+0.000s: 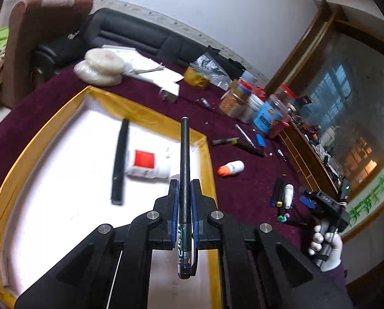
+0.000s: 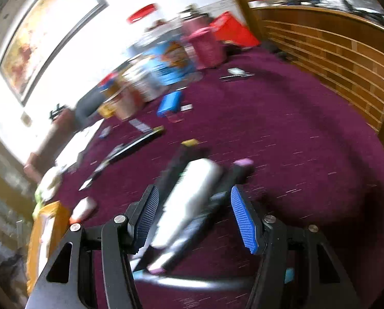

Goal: Organize rigid objects
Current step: 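Place the black pen in the tray with the left tool while the right tool grasps the orange-capped glue bottle, then lower the white glue bottle into the tray and open the right tool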

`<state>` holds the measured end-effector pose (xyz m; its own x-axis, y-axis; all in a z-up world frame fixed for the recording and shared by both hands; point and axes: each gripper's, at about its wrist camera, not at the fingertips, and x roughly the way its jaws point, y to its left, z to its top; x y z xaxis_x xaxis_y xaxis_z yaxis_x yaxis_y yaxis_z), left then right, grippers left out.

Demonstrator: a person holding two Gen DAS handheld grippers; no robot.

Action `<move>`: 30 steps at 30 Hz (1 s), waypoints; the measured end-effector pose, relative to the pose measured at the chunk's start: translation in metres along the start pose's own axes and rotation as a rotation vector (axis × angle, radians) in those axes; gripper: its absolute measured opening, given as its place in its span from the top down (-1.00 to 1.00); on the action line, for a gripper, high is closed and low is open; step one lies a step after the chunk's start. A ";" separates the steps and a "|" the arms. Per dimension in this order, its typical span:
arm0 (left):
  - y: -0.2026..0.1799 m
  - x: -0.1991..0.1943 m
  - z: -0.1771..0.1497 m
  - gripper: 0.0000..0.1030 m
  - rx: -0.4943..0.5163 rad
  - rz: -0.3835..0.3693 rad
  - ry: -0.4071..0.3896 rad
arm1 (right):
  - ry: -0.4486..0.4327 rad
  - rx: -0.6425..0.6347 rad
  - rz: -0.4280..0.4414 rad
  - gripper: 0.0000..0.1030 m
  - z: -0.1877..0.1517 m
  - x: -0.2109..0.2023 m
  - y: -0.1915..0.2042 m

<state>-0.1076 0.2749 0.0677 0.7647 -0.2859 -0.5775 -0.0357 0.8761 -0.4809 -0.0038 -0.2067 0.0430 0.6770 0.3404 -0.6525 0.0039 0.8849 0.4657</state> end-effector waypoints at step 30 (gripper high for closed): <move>0.072 0.048 0.050 0.86 -0.113 0.103 0.159 | 0.296 -0.227 0.015 0.54 -0.038 0.129 0.209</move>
<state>-0.0415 0.3439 0.0379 0.6428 -0.2628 -0.7196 -0.1868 0.8572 -0.4800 0.0566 0.0346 0.0340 0.4335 0.4019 -0.8066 -0.1906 0.9157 0.3538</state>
